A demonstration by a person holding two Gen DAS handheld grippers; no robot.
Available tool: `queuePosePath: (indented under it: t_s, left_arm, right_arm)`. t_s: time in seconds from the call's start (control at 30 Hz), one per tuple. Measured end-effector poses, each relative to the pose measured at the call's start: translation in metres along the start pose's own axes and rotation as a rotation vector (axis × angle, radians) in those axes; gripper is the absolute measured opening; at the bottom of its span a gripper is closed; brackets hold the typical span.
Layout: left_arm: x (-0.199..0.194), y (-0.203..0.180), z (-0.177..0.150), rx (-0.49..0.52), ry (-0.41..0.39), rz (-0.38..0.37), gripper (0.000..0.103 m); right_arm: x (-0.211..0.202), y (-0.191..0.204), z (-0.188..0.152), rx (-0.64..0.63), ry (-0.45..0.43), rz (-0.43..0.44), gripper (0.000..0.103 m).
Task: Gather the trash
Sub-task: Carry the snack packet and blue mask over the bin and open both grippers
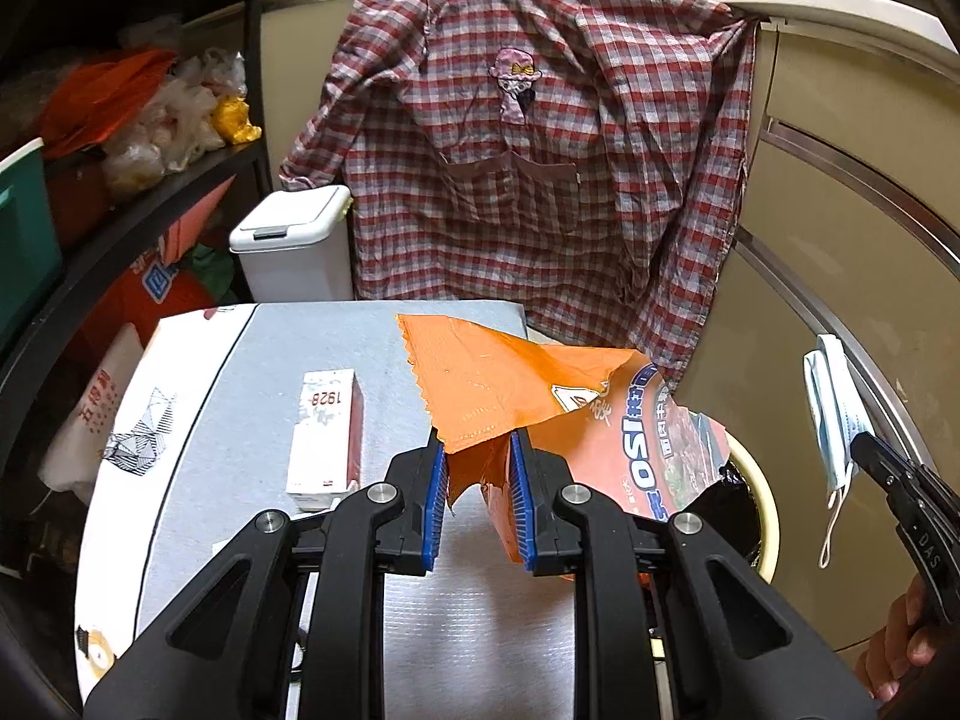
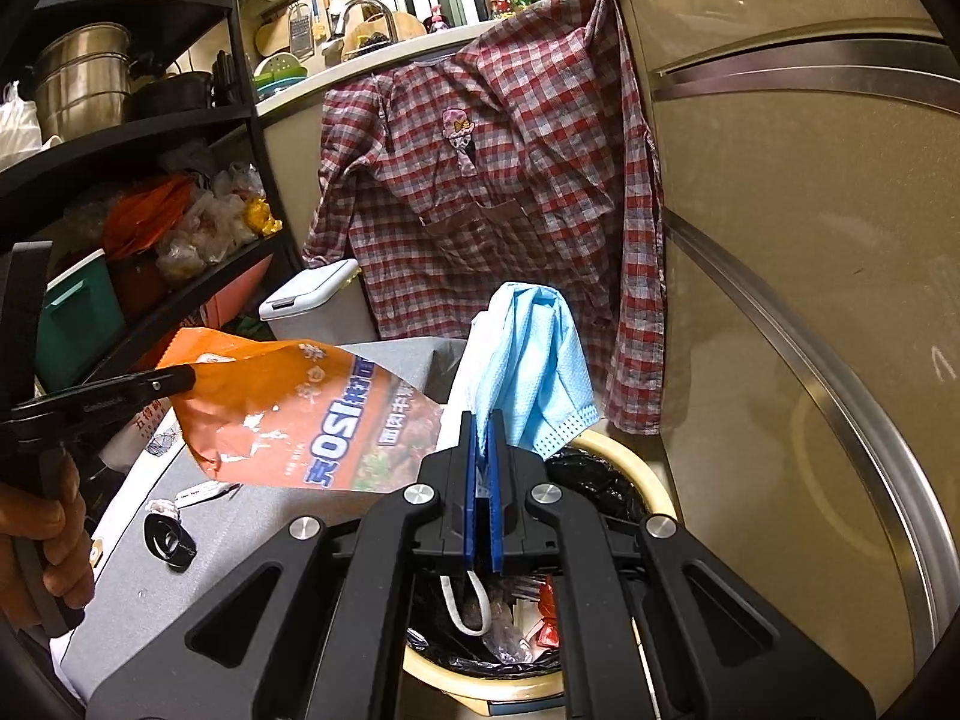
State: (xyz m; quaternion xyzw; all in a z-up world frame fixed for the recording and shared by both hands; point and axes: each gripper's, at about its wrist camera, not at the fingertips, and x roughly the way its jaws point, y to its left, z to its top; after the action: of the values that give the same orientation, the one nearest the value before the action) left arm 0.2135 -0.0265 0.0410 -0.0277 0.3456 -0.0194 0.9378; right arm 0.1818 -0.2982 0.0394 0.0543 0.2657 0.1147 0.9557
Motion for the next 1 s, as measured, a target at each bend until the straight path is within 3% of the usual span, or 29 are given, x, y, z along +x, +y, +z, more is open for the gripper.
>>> queuePosePath:
  t_s: [0.37,0.47,0.53,0.73,0.93,1.0]
  left_arm:
    - [0.012,-0.022,-0.004,0.025,0.026,-0.023,0.021]
    - [0.014,-0.028,-0.004,0.030,0.028,-0.057,0.040]
    - [0.011,-0.032,-0.004,0.038,0.016,-0.075,0.050]
    - [0.008,-0.038,-0.004,0.042,0.006,-0.124,0.050]
    - [0.027,-0.050,-0.012,0.060,0.142,-0.221,0.056]
    - [0.028,-0.053,-0.015,0.059,0.142,-0.220,0.056]
  right_arm:
    - [0.009,-0.002,-0.003,-0.001,0.033,-0.003,0.012]
    - [0.009,-0.002,-0.003,-0.004,0.029,-0.010,0.032]
    - [0.009,-0.003,-0.002,-0.001,0.027,-0.013,0.039]
    - [0.008,-0.004,-0.003,0.004,0.025,-0.015,0.039]
    - [0.007,-0.005,-0.004,-0.002,0.026,-0.016,0.039]
    - [0.007,-0.005,-0.004,0.002,0.024,-0.016,0.039]
